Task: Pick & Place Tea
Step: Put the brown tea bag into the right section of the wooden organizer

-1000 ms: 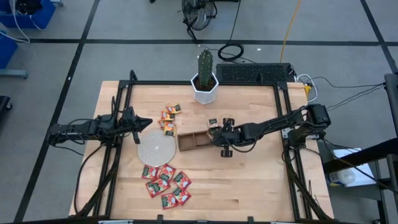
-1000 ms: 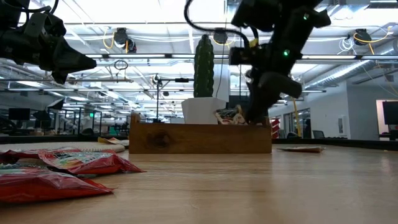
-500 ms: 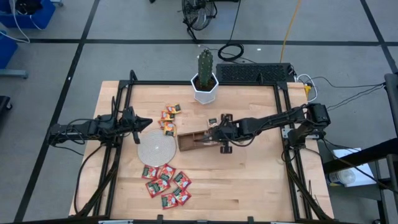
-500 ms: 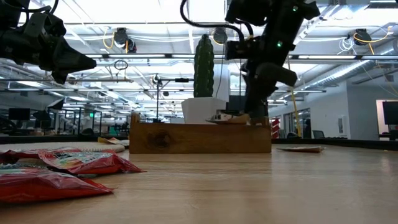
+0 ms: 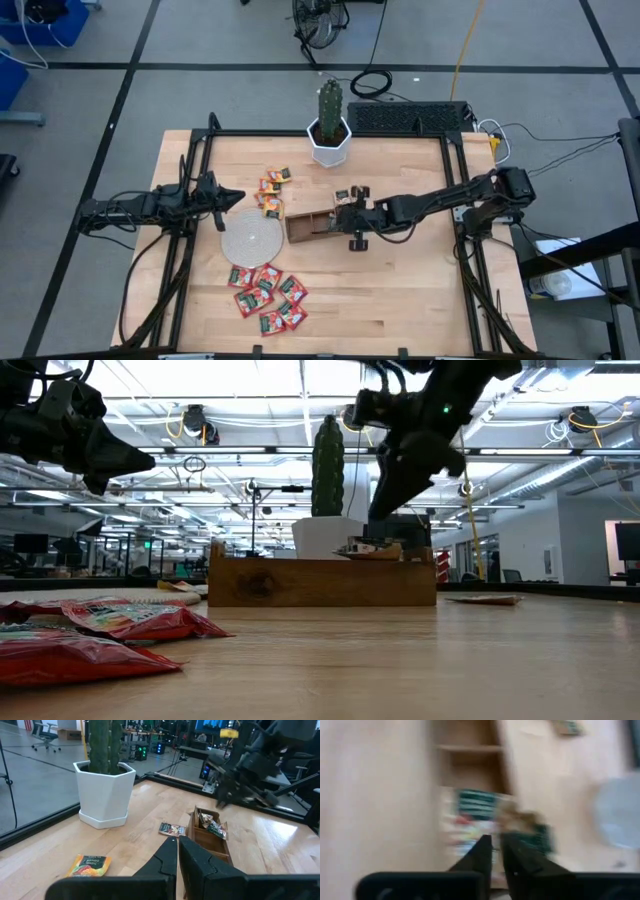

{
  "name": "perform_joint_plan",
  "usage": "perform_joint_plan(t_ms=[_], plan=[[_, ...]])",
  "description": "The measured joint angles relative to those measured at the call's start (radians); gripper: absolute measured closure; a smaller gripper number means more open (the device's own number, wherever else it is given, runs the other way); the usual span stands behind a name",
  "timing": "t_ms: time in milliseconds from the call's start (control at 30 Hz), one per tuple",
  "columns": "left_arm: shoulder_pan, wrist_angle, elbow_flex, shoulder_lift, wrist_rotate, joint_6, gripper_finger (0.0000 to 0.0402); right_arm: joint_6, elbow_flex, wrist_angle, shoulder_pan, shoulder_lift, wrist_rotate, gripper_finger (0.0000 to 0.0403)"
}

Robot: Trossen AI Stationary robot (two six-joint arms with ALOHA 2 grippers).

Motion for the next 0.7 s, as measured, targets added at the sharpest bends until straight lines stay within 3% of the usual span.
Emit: perform_joint_plan(t_ms=[133,233,333,467,700], plan=[[0.0,0.0,0.0,0.0,0.0,0.0,0.038,0.028,0.0,0.026,0.035,0.009,-0.065,0.0279],[0.0,-0.001,0.0,0.0,0.0,0.0,0.038,0.012,-0.019,0.014,0.055,0.022,-0.005,0.0218],[0.0,-0.001,0.0,0.0,0.0,0.0,0.038,0.01,-0.049,0.031,0.066,0.032,0.043,0.0189],[0.0,-0.001,0.0,0.0,0.0,0.0,0.038,0.026,-0.088,0.066,0.068,0.032,0.062,0.0195],[0.0,-0.001,0.0,0.0,0.0,0.0,0.038,0.046,-0.093,0.069,0.067,0.032,0.064,0.0256]])
